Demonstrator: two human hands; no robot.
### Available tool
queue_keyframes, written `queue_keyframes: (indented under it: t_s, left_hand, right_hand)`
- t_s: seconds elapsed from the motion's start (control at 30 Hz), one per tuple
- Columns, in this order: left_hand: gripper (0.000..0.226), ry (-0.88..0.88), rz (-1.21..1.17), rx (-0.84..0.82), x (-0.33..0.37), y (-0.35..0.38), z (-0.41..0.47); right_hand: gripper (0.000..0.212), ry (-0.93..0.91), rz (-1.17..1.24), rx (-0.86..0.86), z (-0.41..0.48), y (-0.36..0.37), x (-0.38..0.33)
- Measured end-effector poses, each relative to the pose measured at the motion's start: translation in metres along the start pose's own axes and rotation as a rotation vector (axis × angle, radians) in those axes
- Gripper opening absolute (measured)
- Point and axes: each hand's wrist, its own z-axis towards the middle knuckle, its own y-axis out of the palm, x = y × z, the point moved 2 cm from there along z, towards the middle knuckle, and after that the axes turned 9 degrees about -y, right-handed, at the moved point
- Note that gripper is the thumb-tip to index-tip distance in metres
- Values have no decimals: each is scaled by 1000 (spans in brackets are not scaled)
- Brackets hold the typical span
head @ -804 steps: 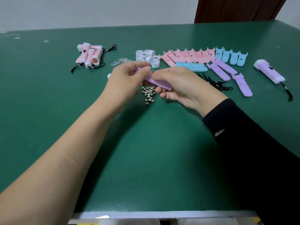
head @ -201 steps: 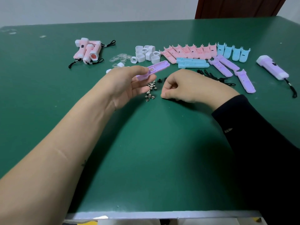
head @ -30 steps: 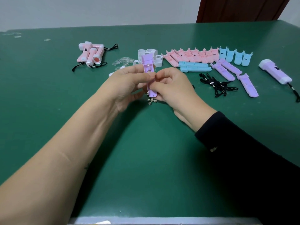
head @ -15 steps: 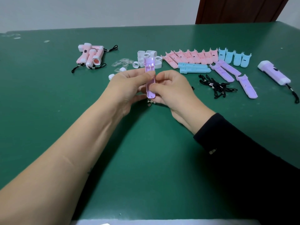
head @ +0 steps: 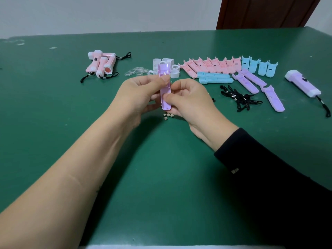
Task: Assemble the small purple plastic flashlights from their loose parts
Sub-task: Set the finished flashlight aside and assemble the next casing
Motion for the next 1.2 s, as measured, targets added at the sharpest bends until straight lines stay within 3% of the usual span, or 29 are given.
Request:
queue_keyframes:
  t_s: [0.53, 0.77, 0.87, 1.03, 1.2]
  left_hand:
    - [22, 54, 17, 41, -4, 6, 0]
    - [36, 104, 74, 81, -3, 4, 1]
    - [33, 77, 81, 39, -2, 3, 0]
    - [50, -70, 24, 70, 3, 0, 2]
    - [33, 30, 89, 78, 2, 0, 1]
  right_hand:
    - [19, -36, -179, 60, 0, -1, 2]
    - [18, -54, -194, 47, 0, 1, 3]
    - [19, -40, -163, 42, 1, -2, 3]
    - [21, -26, -21, -3, 0, -3, 1]
    - [20, -42, -83, -24, 1, -2, 1]
